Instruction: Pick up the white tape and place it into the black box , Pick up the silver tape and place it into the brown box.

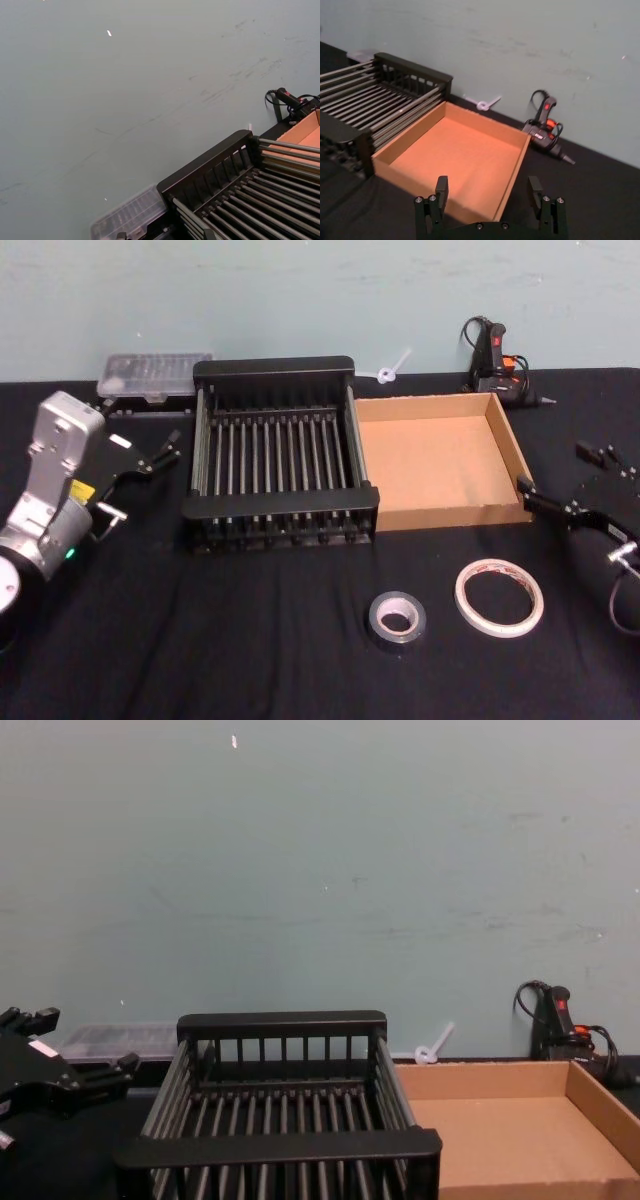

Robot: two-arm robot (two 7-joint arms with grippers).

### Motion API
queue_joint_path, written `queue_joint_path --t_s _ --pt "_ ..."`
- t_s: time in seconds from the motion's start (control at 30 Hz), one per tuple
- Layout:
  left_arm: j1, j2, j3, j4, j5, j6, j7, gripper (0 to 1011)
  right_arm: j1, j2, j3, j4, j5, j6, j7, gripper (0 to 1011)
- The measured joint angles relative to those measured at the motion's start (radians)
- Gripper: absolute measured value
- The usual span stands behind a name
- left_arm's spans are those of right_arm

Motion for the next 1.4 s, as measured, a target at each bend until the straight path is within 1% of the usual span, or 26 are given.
queue_joint_path --t_s 0.07,0.17,0.23,0.4,0.43,0.5,0.53,0.73,0.83,0.9,1.1,1.4 --pt "0.000 0.000 0.000 0.000 0.000 0.000 0.000 1001 -0.023 0.008 0.014 -0.022 0.018 0.027 0.012 1002" --pt "0.000 0.000 0.000 0.000 0.000 0.000 0.000 1002 -0.044 0.014 0.025 -0.043 0.030 0.052 0.021 1002" --pt "0.000 0.000 0.000 0.000 0.000 0.000 0.000 1001 -0.070 0.021 0.036 -0.064 0.044 0.085 0.031 1002" --pt "0.000 0.000 0.000 0.000 0.000 0.000 0.000 1001 -0.094 0.025 0.042 -0.079 0.063 0.139 0.047 1002" --pt "0.000 0.000 0.000 0.000 0.000 0.000 0.000 1001 -0.100 0.025 0.043 -0.082 0.070 0.159 0.054 1002" --pt "0.000 0.000 0.000 0.000 0.000 0.000 0.000 1001 -0.105 0.025 0.044 -0.084 0.074 0.179 0.060 1003" --pt "0.000 0.000 0.000 0.000 0.000 0.000 0.000 1001 -0.107 0.025 0.044 -0.084 0.077 0.197 0.064 1002" --pt "0.000 0.000 0.000 0.000 0.000 0.000 0.000 1001 -0.105 0.019 0.037 -0.073 0.075 0.251 0.078 1002" --pt "0.000 0.000 0.000 0.000 0.000 0.000 0.000 1001 -0.102 0.016 0.033 -0.068 0.068 0.266 0.082 1002" --pt "0.000 0.000 0.000 0.000 0.000 0.000 0.000 1001 -0.097 0.013 0.026 -0.060 0.052 0.280 0.086 1002" --pt "0.000 0.000 0.000 0.000 0.000 0.000 0.000 1001 -0.090 0.004 0.018 -0.046 0.029 0.293 0.095 1002" --pt "0.000 0.000 0.000 0.000 0.000 0.000 0.000 1001 -0.080 -0.020 0.016 -0.022 0.002 0.309 0.104 1002"
